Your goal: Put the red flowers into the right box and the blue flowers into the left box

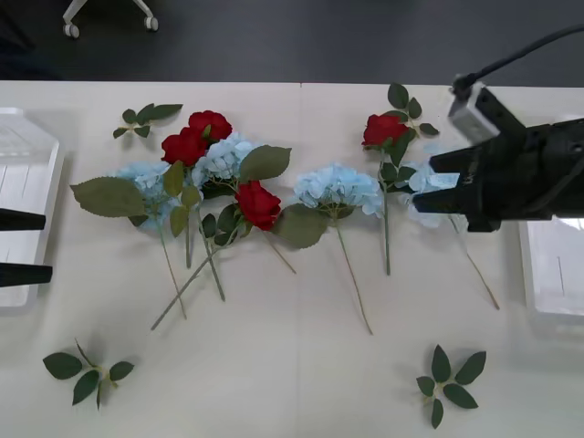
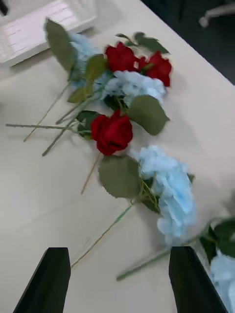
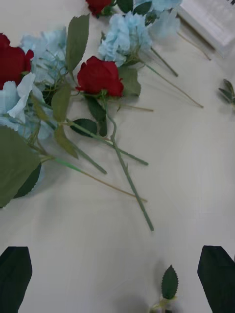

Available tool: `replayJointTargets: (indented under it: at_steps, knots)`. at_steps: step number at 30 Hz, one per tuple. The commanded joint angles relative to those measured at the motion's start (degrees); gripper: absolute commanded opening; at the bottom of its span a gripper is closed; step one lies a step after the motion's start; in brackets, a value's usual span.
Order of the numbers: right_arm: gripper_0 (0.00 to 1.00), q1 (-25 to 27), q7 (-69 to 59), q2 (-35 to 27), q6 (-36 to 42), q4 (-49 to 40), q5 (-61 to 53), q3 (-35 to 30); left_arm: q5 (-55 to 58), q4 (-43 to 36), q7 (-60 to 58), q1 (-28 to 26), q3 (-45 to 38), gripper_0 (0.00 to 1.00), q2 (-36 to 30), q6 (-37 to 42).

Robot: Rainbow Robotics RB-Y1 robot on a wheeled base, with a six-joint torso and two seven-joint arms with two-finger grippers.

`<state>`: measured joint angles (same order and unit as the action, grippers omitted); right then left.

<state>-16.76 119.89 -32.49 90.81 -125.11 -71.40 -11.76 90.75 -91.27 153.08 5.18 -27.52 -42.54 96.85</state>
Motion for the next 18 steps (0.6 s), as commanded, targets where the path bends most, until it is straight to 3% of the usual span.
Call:
replayJointTargets:
  at_steps: [1, 9, 18]
  knots:
    - [0.59, -1.0, -10.91, -6.53, -1.6, 3.21, -0.67, -2.3, -4.0, -4.0, 1.92, -0.61, 0.28, 1.0, 0.01, -1.93]
    - [0.59, -1.17, -28.4, -16.37, -4.15, 13.67, 2.85, -1.78, -13.14, -10.86, -17.02, -0.61, 0.19, 1.0, 3.78, -2.9]
    - [0.59, -1.44, -29.98, -16.72, -10.04, 24.04, 9.09, 8.15, -26.85, -17.71, -38.29, -0.79, -0.52, 1.0, 10.38, -2.81]
